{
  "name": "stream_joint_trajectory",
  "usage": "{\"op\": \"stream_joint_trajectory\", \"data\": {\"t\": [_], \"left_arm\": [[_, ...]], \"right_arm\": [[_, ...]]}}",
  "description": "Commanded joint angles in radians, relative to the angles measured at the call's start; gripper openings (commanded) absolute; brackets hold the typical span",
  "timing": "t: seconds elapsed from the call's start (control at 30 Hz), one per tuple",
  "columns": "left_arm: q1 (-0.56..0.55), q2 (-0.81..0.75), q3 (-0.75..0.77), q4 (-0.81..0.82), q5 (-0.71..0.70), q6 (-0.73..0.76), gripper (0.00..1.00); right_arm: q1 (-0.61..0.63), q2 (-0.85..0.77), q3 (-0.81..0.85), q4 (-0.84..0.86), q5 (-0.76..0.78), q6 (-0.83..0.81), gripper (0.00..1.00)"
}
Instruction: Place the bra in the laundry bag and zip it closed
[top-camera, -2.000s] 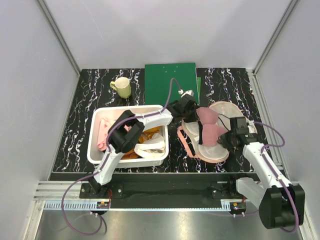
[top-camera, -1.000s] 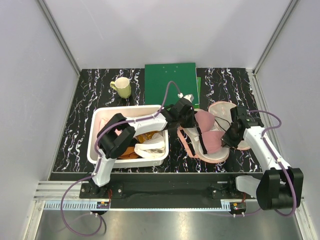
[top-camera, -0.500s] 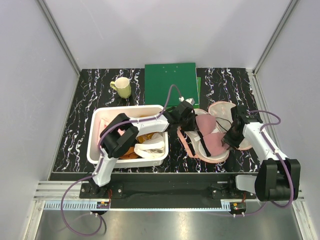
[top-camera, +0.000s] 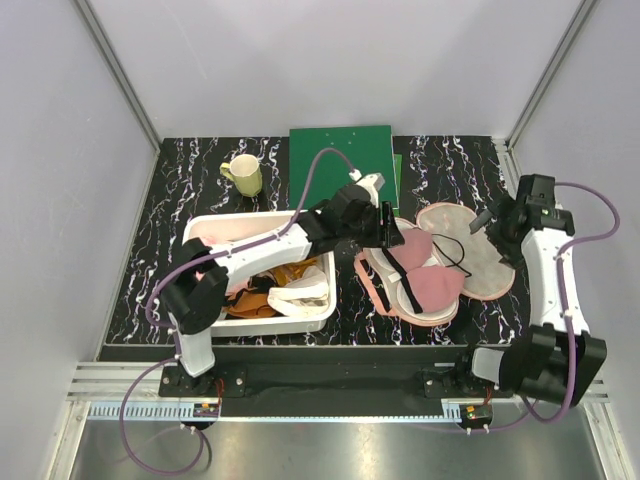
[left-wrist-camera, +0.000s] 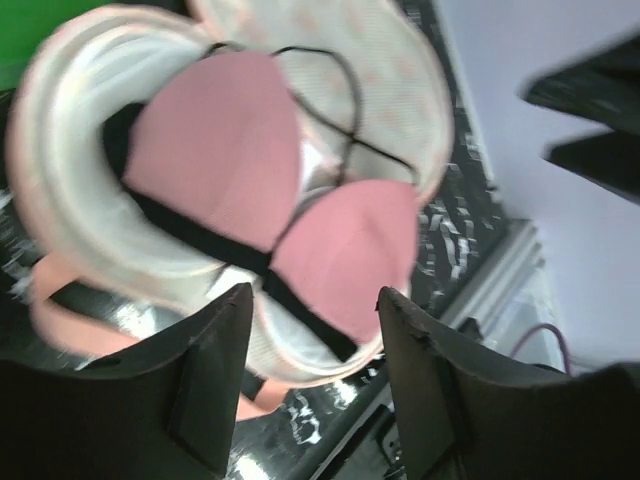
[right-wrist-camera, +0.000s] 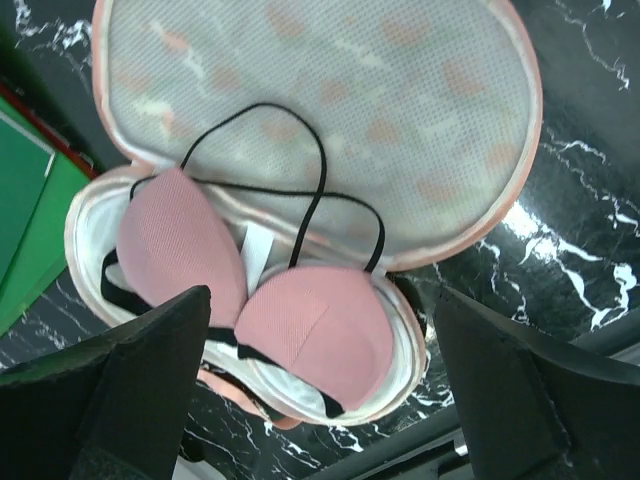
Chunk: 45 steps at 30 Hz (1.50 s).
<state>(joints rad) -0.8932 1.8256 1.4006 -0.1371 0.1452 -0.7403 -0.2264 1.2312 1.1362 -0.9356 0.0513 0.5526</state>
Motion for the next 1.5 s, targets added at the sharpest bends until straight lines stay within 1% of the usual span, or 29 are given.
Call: {"op": "stream_joint_trajectory", "data": {"t": [0.0,0.07,0.17,0.2,0.3,0.37,0.4,0.53,0.63,0.7,0.87,0.97,1.0,1.1,1.17,1.2,1.23,1.3,1.37,1.4,1.43,1.47], "left_arm": [[-0.047,0.049,0.026,0.119,0.152,0.062,0.53],[-0.085,0.084,0.044,0.167,0.168,0.067,0.48],[-0.121,0.155,0.095,0.209,0.212,0.047,0.46],[-0.124,0.176,0.112,0.211,0.252,0.023,0.46],[-0.127,0.263,0.158,0.247,0.307,-0.03,0.45],[-0.134,0.293,0.173,0.251,0.309,-0.025,0.44],[-0.135,0.316,0.173,0.251,0.323,-0.033,0.42],[-0.135,0.337,0.152,0.275,0.337,-0.041,0.4],[-0.135,0.34,0.147,0.263,0.333,-0.033,0.41],[-0.135,0.347,0.149,0.254,0.332,-0.024,0.41],[-0.133,0.359,0.153,0.234,0.332,-0.019,0.41],[-0.131,0.377,0.172,0.211,0.326,-0.013,0.41],[-0.13,0.385,0.175,0.208,0.326,-0.014,0.41],[-0.124,0.39,0.172,0.208,0.327,-0.021,0.41],[-0.122,0.39,0.172,0.205,0.323,-0.014,0.41],[-0.122,0.39,0.169,0.203,0.32,-0.013,0.41],[-0.121,0.39,0.172,0.202,0.318,-0.016,0.41],[-0.121,0.386,0.181,0.185,0.323,-0.013,0.41],[-0.121,0.377,0.196,0.162,0.324,-0.01,0.42],[-0.121,0.361,0.218,0.14,0.326,-0.005,0.43],[-0.121,0.35,0.228,0.108,0.326,0.002,0.46],[-0.121,0.339,0.238,0.09,0.321,0.015,0.47]], "right_arm": [[-0.065,0.096,0.056,0.05,0.001,-0.06,1.0],[-0.102,0.129,0.056,0.058,0.001,-0.062,1.0],[-0.168,0.162,0.034,0.084,-0.018,-0.059,1.0],[-0.181,0.172,0.022,0.104,-0.01,-0.062,1.0],[-0.251,0.247,0.017,0.17,-0.017,-0.062,1.0],[-0.272,0.309,0.016,0.201,-0.024,-0.048,1.0],[-0.272,0.327,0.017,0.224,-0.018,-0.045,1.0],[-0.272,0.398,0.02,0.283,0.03,-0.059,1.0],[-0.272,0.46,0.023,0.304,0.073,-0.091,0.94],[-0.272,0.485,0.022,0.317,0.085,-0.094,0.92],[-0.271,0.542,0.011,0.334,0.18,-0.121,0.89],[-0.272,0.577,0.008,0.35,0.17,-0.132,0.86],[-0.272,0.586,0.01,0.354,0.162,-0.134,0.75],[-0.272,0.613,0.013,0.366,0.145,-0.143,0.63],[-0.272,0.613,0.013,0.373,0.127,-0.151,0.47],[-0.272,0.605,0.013,0.374,0.125,-0.152,0.39],[-0.271,0.594,0.011,0.37,0.121,-0.151,0.23],[-0.271,0.564,0.005,0.363,0.09,-0.137,0.13],[-0.266,0.481,-0.021,0.357,0.064,-0.102,0.05],[-0.255,0.447,-0.029,0.344,0.058,-0.099,0.03],[-0.251,0.38,-0.036,0.333,0.089,-0.073,0.02],[-0.245,0.346,-0.056,0.328,0.096,-0.065,0.01]]}}
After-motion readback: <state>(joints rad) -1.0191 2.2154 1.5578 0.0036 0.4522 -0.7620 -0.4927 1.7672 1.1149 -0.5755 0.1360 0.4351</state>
